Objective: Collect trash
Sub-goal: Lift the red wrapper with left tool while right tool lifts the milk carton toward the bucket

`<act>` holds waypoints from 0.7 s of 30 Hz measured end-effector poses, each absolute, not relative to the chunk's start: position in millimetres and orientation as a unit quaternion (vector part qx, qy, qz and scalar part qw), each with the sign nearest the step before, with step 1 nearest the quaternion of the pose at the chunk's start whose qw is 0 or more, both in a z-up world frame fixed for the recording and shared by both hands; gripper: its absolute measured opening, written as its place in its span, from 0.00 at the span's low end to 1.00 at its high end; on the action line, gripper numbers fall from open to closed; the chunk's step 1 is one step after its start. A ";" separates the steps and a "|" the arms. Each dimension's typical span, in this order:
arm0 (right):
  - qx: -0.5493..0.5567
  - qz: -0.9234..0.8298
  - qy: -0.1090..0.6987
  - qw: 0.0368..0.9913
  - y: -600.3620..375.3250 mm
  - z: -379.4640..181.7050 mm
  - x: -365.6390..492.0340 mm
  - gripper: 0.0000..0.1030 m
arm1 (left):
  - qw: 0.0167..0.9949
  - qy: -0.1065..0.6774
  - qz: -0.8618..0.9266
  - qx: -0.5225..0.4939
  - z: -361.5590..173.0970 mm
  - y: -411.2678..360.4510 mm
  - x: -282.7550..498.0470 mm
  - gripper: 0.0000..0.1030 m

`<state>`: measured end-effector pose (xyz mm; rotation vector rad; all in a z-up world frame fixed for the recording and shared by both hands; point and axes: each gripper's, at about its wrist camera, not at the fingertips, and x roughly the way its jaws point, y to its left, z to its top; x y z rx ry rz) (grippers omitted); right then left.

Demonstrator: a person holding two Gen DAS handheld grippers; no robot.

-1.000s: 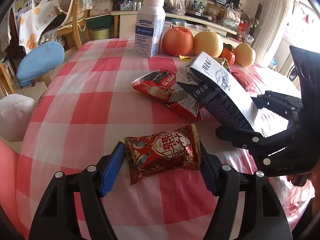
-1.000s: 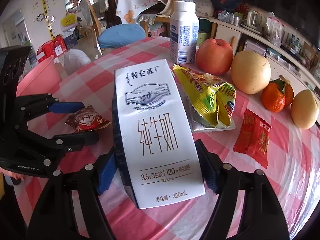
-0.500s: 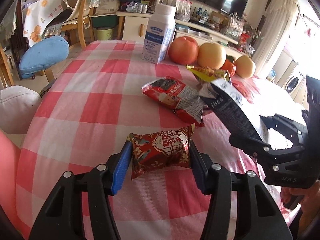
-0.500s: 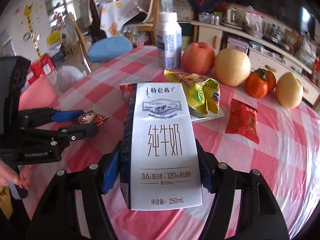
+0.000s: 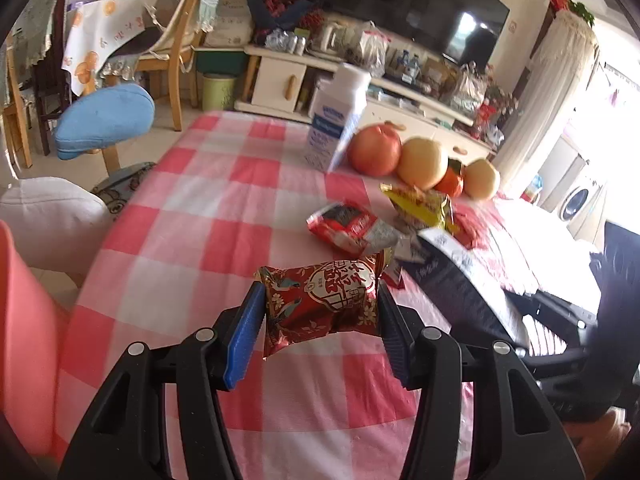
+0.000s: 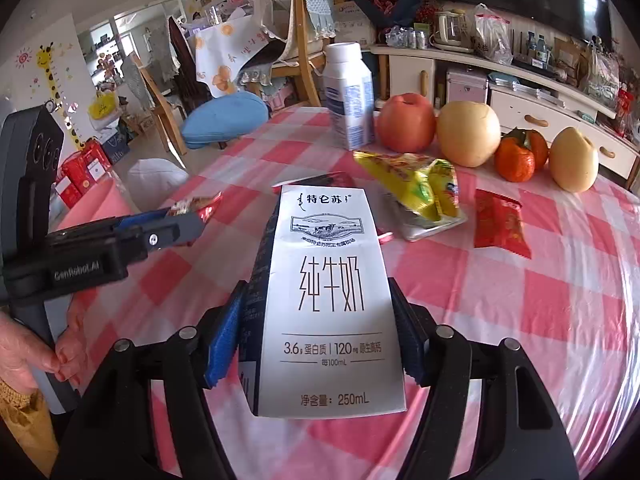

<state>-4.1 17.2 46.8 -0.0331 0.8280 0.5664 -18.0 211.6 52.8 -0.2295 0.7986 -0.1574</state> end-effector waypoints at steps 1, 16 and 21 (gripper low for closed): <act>-0.017 0.272 0.396 0.877 20.7 48.7 -6.2 0.65 | 0.914 0.382 -0.074 -0.115 56.4 215.4 -19.7 0.54; -0.024 0.351 0.351 0.868 125.0 101.3 -34.9 0.65 | 0.930 0.309 0.030 -0.198 100.3 321.5 -55.7 0.54; -0.057 0.397 0.336 0.852 189.1 116.0 -48.9 0.65 | 0.922 0.289 0.113 -0.230 104.6 378.7 -75.0 0.54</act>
